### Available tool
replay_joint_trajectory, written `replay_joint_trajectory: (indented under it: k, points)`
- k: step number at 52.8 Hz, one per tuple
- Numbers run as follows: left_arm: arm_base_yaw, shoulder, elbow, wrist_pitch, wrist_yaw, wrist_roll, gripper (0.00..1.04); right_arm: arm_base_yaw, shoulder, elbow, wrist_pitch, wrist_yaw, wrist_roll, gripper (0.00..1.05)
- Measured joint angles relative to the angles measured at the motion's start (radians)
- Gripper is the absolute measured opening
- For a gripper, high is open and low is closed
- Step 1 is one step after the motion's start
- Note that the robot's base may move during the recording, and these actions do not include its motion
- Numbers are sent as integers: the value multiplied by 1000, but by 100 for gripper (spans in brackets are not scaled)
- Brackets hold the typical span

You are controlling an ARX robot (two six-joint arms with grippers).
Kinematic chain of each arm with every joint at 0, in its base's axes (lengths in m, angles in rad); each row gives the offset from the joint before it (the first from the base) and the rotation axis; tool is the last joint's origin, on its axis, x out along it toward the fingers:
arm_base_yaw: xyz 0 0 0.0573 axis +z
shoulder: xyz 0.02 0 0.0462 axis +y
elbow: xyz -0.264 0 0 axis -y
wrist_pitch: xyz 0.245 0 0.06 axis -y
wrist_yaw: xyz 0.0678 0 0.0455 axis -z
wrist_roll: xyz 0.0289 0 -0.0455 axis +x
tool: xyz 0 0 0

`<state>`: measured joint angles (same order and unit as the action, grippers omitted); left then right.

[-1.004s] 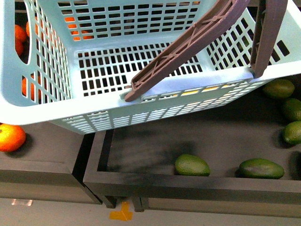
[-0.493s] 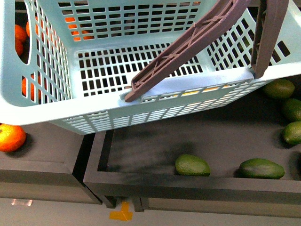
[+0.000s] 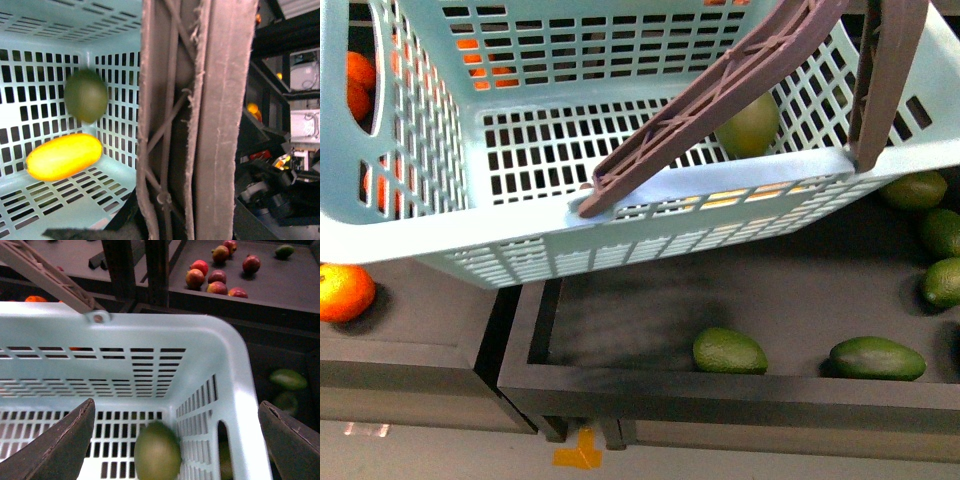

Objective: Pick mango and avocado into basket

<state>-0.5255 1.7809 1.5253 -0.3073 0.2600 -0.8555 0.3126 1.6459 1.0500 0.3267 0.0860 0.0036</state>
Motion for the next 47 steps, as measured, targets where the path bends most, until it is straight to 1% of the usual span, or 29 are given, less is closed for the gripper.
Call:
replay_joint_trajectory:
  k: [3, 8, 12, 15, 19, 21, 24, 26, 29, 33, 37, 38, 44, 47]
  points:
    - [0, 2, 0, 0, 0, -6, 16, -10, -12, -11, 2, 28, -1, 96]
    - [-1, 2, 0, 0, -5, -3, 16, -46, -60, -53, 10, 148, -16, 96]
    - [1, 2, 0, 0, -9, -2, 16, -77, -100, -80, 6, 224, -19, 96]
    - [3, 2, 0, 0, -9, -2, 16, -97, -125, -93, 4, 258, -19, 96]
    - [4, 2, 0, 0, -8, -3, 16, -111, -139, -98, 10, 259, -18, 96]
    - [3, 2, 0, 0, -5, -3, 16, -120, -147, -123, 79, 207, -16, 91]
    - [-2, 2, 0, 0, -3, -3, 16, -133, -170, -212, 249, 112, -15, 81]
    - [-3, 2, 0, 0, -2, -2, 16, -138, -186, -261, 314, 90, -15, 76]
    - [-3, 2, 0, 0, -1, -4, 16, -148, -225, -354, 395, 67, -15, 66]
    - [0, 2, 0, 0, 1, -10, 16, -161, -270, -431, 432, 55, -15, 55]
    - [1, 2, 0, 0, -5, -5, 16, -183, -329, -523, 467, 41, -14, 40]
    - [1, 2, 0, 0, -5, -2, 16, -189, -348, -552, 475, 35, -14, 34]
    - [1, 2, 0, 0, -5, -2, 16, -206, -400, -632, 493, 20, -14, 19]
    - [1, 2, 0, 0, -2, -2, 16, -217, -443, -687, 502, 8, -13, 6]
